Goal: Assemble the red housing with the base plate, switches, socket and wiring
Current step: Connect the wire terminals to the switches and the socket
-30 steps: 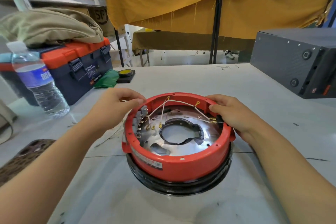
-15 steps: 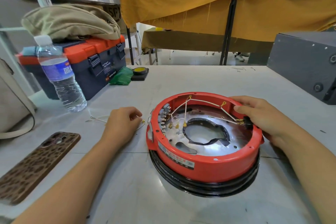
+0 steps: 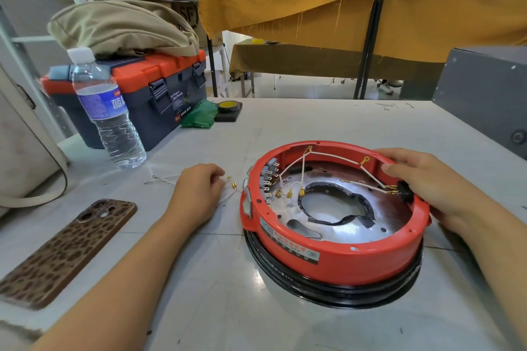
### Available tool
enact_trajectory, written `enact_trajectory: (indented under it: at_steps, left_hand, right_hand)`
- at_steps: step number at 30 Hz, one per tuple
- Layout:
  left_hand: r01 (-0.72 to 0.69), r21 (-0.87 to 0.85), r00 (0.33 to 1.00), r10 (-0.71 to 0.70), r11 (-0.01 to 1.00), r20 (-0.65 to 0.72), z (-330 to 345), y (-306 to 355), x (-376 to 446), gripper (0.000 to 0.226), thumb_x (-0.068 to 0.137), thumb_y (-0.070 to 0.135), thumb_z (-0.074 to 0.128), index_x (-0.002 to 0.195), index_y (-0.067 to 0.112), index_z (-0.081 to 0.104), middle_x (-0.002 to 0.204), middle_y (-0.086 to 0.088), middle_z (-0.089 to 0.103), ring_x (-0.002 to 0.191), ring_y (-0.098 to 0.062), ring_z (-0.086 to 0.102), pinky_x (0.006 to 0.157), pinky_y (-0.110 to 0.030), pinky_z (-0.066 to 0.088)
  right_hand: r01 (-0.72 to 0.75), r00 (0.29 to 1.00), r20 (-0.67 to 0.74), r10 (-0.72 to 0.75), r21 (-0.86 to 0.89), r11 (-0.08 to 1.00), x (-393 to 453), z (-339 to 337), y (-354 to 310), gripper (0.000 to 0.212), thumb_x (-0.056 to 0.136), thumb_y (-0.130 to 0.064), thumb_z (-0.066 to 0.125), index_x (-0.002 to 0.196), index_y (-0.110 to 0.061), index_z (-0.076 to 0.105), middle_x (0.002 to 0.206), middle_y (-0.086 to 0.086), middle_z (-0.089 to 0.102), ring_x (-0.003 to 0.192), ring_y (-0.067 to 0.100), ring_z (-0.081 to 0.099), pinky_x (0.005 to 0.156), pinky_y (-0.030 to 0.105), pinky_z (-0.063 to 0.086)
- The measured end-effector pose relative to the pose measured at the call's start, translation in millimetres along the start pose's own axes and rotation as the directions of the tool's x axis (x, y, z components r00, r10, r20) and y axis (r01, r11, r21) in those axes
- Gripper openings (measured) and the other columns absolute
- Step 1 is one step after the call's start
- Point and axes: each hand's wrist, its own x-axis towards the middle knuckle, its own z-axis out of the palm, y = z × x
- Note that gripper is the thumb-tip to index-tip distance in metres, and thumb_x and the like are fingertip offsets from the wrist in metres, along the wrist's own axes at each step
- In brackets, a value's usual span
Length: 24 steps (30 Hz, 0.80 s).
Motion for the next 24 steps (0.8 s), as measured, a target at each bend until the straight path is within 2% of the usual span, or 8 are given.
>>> enact_trajectory:
  at_steps: [4, 7, 10, 14, 18, 24]
  left_hand:
    - [-0.069, -0.082, 0.995, 0.063, 0.994, -0.077, -5.3, 3.6, -1.5, 0.024, 0.092, 0.01, 0.054, 0.113, 0.01, 0.066, 0.094, -0.008, 0.06, 0.086, -0.02, 0.055, 0.08, -0.023, 0.038]
    - [-0.091, -0.243, 0.992, 0.067, 0.966, -0.105, -8.8, 9.1, -5.2, 0.02, 0.092, 0.006, 0.053, 0.101, 0.015, 0.069, 0.091, -0.007, 0.057, 0.084, -0.02, 0.062, 0.078, -0.029, 0.048]
    - [-0.121, -0.303, 0.988, 0.087, 0.945, -0.126, -11.9, 12.7, -8.3, 0.022, 0.09, 0.004, 0.056, 0.092, 0.023, 0.068, 0.089, -0.002, 0.057, 0.084, -0.019, 0.062, 0.078, -0.031, 0.051]
    - [-0.128, -0.351, 0.99, 0.096, 0.928, -0.106, -14.2, 13.8, -9.2, 0.022, 0.088, 0.003, 0.06, 0.091, 0.022, 0.07, 0.091, -0.003, 0.063, 0.084, -0.019, 0.063, 0.078, -0.029, 0.052]
    - [-0.056, -0.505, 0.998, 0.047, 0.861, -0.032, -18.0, 15.7, -9.6, 0.025, 0.088, 0.003, 0.06, 0.086, 0.026, 0.07, 0.089, 0.005, 0.073, 0.081, -0.007, 0.066, 0.07, -0.012, 0.051]
    - [-0.027, -0.606, 1.0, 0.028, 0.795, -0.008, -23.7, 23.3, -11.8, 0.027, 0.088, 0.002, 0.06, 0.082, 0.025, 0.072, 0.084, 0.008, 0.074, 0.081, -0.005, 0.067, 0.075, -0.017, 0.053]
  right_hand:
    - [-0.001, 1.0, 0.005, 0.001, 0.012, 1.0, -0.3, 0.4, -0.3, 0.032, 0.094, -0.004, 0.046, 0.116, -0.02, 0.065, 0.104, 0.003, 0.072, 0.096, 0.023, 0.067, 0.095, 0.043, 0.049]
    - [0.003, 1.0, 0.003, -0.003, 0.008, 1.0, -0.1, 0.4, -0.1, 0.033, 0.094, -0.004, 0.046, 0.115, -0.02, 0.065, 0.103, 0.002, 0.072, 0.095, 0.022, 0.068, 0.095, 0.043, 0.049]
    - [0.002, 1.0, 0.002, -0.002, 0.006, 1.0, 0.5, 0.1, 0.6, 0.033, 0.094, -0.005, 0.047, 0.116, -0.021, 0.065, 0.103, 0.002, 0.072, 0.096, 0.022, 0.068, 0.095, 0.044, 0.049]
    - [0.008, 1.0, 0.003, -0.008, 0.011, 1.0, 0.5, 0.2, 1.9, 0.032, 0.094, -0.006, 0.047, 0.113, -0.022, 0.066, 0.101, 0.001, 0.073, 0.095, 0.022, 0.068, 0.095, 0.044, 0.049]
    - [0.007, 1.0, -0.009, -0.007, 0.026, 1.0, -0.2, 1.4, 1.6, 0.031, 0.093, -0.006, 0.048, 0.11, -0.023, 0.067, 0.099, 0.002, 0.073, 0.093, 0.023, 0.068, 0.093, 0.045, 0.05]
    - [-0.012, 0.999, -0.029, 0.014, 0.051, 0.999, -2.3, 1.5, -1.0, 0.024, 0.094, -0.015, 0.05, 0.107, -0.023, 0.069, 0.1, 0.002, 0.072, 0.096, 0.024, 0.067, 0.093, 0.042, 0.051]
